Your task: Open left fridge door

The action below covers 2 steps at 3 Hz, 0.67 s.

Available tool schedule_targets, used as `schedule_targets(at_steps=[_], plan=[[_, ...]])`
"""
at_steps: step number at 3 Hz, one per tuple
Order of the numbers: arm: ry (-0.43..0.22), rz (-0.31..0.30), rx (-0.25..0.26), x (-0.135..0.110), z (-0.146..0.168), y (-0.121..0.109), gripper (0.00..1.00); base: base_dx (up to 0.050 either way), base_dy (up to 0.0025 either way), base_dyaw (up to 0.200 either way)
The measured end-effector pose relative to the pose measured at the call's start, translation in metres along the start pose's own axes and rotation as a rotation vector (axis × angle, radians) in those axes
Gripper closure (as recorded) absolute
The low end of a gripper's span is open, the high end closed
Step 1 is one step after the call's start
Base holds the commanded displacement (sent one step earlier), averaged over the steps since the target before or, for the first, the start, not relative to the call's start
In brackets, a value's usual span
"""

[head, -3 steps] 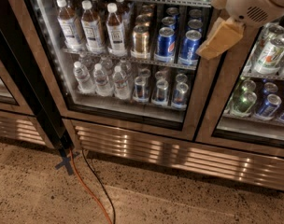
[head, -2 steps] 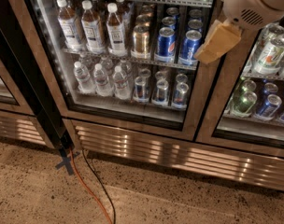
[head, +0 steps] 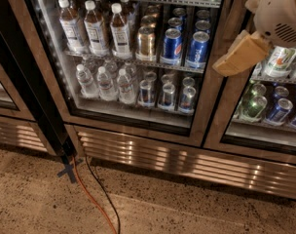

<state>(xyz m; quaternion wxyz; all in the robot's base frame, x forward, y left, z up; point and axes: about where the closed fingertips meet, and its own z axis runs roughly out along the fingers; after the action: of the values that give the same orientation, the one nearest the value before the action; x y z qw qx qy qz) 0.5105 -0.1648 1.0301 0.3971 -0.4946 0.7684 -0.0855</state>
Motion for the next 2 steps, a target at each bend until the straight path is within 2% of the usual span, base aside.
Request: schedule_targets(at_steps=[1, 2], plan=[[-0.063, 0.052, -0.031, 0.032, -0.003, -0.008, 0.19, 0.0, 0.0, 0.0], [-0.154, 0.063, -0.069, 0.043, -0.003, -0.009, 0.18, 0.0, 0.0, 0.0]])
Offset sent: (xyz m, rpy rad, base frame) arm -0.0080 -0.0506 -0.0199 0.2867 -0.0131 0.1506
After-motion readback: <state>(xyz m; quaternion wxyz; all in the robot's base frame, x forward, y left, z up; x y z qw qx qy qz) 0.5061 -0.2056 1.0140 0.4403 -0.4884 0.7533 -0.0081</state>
